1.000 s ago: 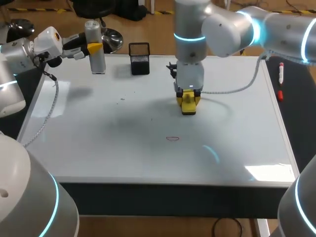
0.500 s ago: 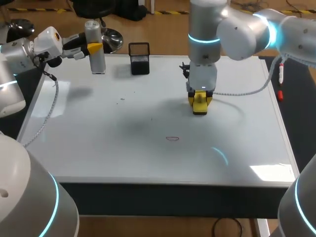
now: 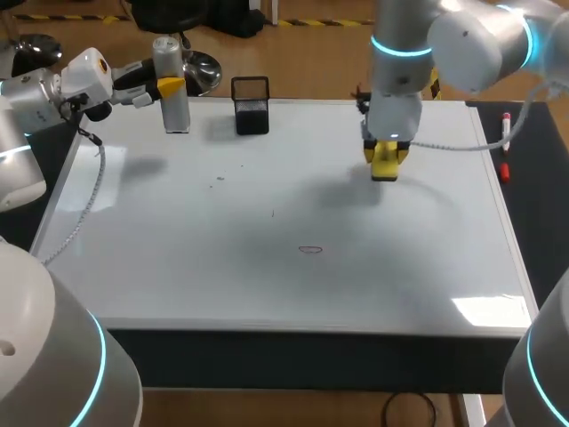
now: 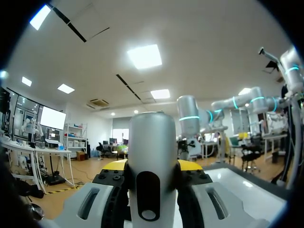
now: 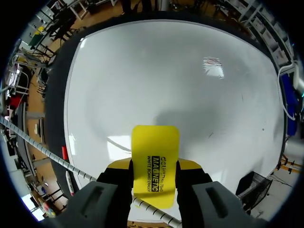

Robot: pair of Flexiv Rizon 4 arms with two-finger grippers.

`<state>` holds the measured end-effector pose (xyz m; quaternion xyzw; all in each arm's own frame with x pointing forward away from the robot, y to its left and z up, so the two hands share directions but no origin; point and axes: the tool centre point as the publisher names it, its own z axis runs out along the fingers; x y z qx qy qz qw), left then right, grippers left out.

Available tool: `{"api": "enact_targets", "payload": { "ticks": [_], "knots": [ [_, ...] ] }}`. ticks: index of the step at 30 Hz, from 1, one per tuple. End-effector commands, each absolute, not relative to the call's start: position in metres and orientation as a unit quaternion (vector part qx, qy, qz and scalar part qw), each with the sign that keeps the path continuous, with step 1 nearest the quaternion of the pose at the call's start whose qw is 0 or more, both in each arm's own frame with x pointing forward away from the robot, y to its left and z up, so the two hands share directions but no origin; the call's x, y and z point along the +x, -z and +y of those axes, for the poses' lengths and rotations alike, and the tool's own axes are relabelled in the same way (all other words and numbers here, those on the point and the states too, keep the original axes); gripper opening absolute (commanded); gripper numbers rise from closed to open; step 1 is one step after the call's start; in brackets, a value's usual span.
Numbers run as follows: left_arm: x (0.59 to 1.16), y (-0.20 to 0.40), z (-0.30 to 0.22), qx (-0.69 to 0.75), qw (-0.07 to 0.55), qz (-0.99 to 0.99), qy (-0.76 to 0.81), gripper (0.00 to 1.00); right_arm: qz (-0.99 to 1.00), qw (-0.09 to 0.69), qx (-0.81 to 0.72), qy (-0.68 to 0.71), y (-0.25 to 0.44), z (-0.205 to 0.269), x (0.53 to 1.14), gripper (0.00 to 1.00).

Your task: Pick up the inspection probe, press it on each red-marked spot on the whiteboard one by one, put down the probe, pick up the eraser, and wipe off all the red marks.

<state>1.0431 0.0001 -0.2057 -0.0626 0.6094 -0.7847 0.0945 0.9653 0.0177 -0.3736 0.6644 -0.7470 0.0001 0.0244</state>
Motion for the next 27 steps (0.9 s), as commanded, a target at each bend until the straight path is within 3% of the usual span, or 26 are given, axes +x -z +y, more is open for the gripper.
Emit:
{"api": "enact_targets", "payload": {
  "ticks": [1, 13, 27],
  "knots": [
    [1.041, 0.204, -0.001, -0.064, 0.097, 0.610, 0.784, 0.00, -0.750, 0.026, 0.661, 0.003, 0.358, -0.006, 0.978, 0.00],
    [1.041, 0.204, -0.001, -0.064, 0.097, 0.610, 0.784, 0.00, -0.757, 0.049, 0.651, -0.008, 0.349, -0.038, 1.045, 0.00],
    [1.041, 0.204, -0.001, -0.064, 0.097, 0.610, 0.784, 0.00, -0.759, 0.038, 0.650, 0.015, 0.355, -0.026, 1.095, 0.00]
  ]
}}
